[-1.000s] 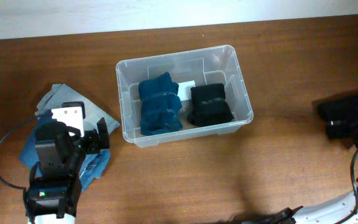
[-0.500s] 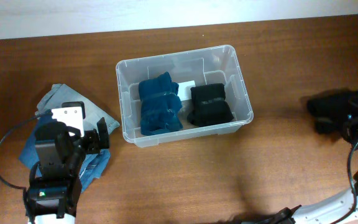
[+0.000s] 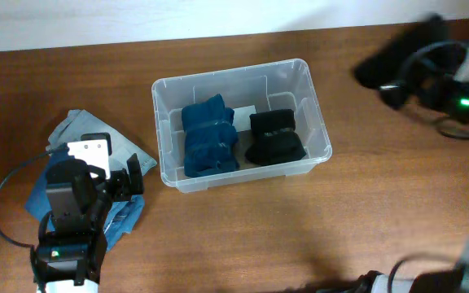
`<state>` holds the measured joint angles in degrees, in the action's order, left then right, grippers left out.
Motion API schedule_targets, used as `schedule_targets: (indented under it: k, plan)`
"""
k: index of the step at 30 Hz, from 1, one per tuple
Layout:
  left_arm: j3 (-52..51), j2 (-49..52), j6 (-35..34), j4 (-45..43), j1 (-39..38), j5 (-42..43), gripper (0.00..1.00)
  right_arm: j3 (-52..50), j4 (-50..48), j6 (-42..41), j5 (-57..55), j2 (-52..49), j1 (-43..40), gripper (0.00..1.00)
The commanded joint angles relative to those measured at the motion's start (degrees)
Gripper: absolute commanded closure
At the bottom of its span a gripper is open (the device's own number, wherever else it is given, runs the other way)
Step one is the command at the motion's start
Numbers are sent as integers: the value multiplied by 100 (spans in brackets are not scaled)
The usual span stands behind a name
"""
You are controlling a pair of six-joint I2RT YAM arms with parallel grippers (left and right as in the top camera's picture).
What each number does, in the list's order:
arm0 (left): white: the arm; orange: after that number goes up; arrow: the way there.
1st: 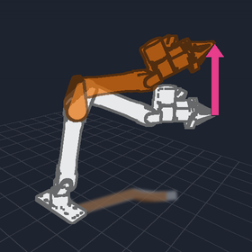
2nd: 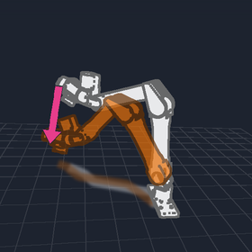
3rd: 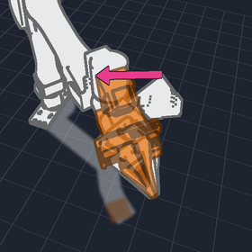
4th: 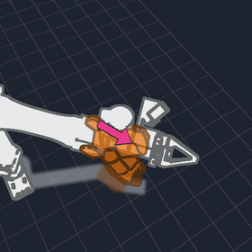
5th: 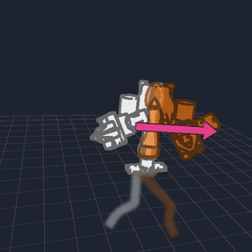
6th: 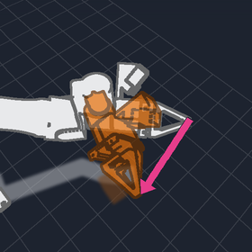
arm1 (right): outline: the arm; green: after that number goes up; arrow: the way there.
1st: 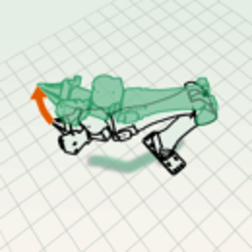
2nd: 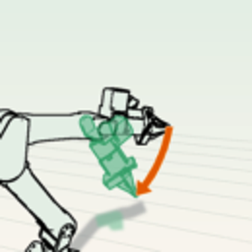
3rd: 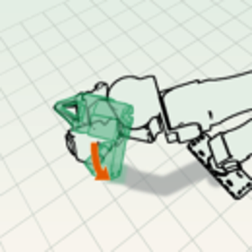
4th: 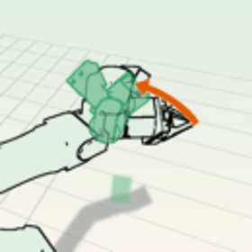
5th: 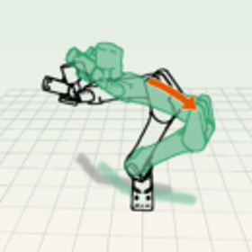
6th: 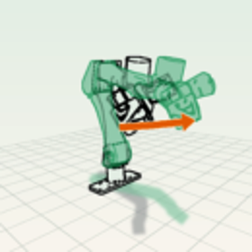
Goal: Pack container
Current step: 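Place the second black garment on the black stack in the box, then grasp the folded dark-blue jeans with the left gripper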
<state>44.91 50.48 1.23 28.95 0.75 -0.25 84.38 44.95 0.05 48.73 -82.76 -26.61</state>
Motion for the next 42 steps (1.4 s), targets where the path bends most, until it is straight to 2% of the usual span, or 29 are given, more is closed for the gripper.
schedule_targets:
  k: [1, 7, 11, 13, 14, 15, 16, 17, 22, 30, 32, 34, 36, 42]
  plan:
    - [116, 9, -37, -17, -22, -17, 1, 44, 280, 769, -138, 101, 1049, 96]
    - [116, 9, -37, -17, -22, -20, 1, 39, 927, 1064, -1495, -433, 2924, 96]
    - [116, 9, -37, -15, -22, -20, 1, 39, 938, 1060, -1690, -992, 3521, 96]
    - [116, 9, -39, -15, -22, -20, 1, 39, 918, 1060, -1690, -1276, 3626, 91]
    - [116, 9, -37, -15, -22, -20, 1, 39, 892, 1064, -1690, -1416, 3637, 76]
    - [116, 9, -37, -15, -22, -20, 1, 39, 866, 1064, -1694, -1515, 3635, 54]
    - [116, 9, -39, -15, -22, -20, 1, 39, 833, 1064, -1722, -1615, 3630, 11]
    - [116, 9, -39, -15, -22, -20, 1, 42, 815, 1064, -1873, -1709, 3620, 1]
    - [116, 9, -39, -15, -22, -20, 1, 177, 848, 1062, -2273, -1622, 3591, 1]
    - [116, -44, -39, 70, -22, -46, 1, 1473, 1631, 1056, -3279, -1019, 3580, 1]
    - [120, -140, -221, 280, 52, -426, 1, 1698, 1733, 697, -3595, -852, 3418, 1]
    - [122, -240, -927, 546, 310, -994, 1, 1711, 1742, 369, -3683, -732, 3132, 2]
    - [122, -299, -1458, 761, 776, -1099, 1, 1709, 1849, 243, -3532, -715, 2719, 1]
    - [122, 13, -2286, 1220, 2527, -208, 1, 1705, 2328, 249, -3270, -837, 1895, 2]
